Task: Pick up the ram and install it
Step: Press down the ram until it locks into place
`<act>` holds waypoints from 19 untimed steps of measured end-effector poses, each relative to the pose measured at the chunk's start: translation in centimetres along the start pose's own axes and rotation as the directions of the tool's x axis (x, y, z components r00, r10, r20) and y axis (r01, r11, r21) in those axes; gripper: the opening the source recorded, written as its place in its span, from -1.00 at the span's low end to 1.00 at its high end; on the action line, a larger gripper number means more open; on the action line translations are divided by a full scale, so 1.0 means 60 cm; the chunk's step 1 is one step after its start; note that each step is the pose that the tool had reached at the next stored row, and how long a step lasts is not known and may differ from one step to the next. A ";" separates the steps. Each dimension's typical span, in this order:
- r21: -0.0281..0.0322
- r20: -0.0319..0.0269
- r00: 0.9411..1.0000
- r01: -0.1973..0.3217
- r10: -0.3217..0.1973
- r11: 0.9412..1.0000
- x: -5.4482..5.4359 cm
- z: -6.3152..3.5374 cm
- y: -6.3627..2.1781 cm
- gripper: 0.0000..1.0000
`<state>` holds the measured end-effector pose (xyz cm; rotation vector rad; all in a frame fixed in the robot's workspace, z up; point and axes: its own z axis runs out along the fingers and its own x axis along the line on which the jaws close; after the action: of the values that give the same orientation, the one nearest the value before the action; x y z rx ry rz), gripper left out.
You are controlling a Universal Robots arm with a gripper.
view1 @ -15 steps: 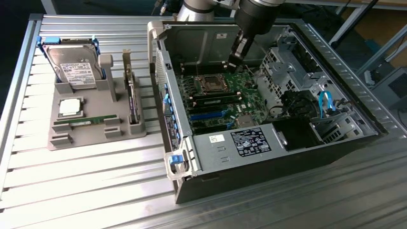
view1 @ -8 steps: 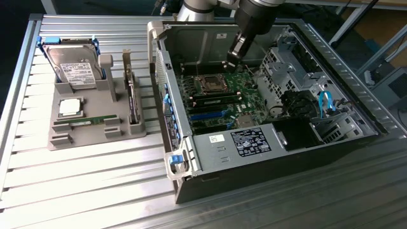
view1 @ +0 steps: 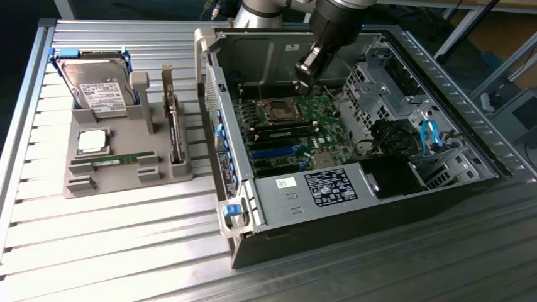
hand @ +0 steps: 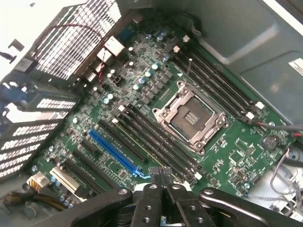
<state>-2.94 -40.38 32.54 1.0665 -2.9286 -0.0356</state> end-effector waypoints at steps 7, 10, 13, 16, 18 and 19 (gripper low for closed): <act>-0.004 0.006 0.978 -0.209 0.209 0.978 0.000 0.000 0.000 -0.80; -0.005 0.007 0.964 -0.265 0.265 0.964 0.000 0.001 0.000 -0.80; -0.007 0.009 0.937 -0.348 0.348 0.938 0.000 0.001 0.000 -0.80; -0.009 0.011 0.915 -0.403 0.403 0.915 0.000 0.001 0.000 -0.80; -0.010 0.012 0.896 -0.443 0.443 0.896 0.000 0.001 0.000 -0.80; -0.010 0.012 0.891 -0.454 0.454 0.891 0.000 0.001 0.000 -0.80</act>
<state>-2.94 -40.38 32.47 0.3537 -3.1025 -0.0437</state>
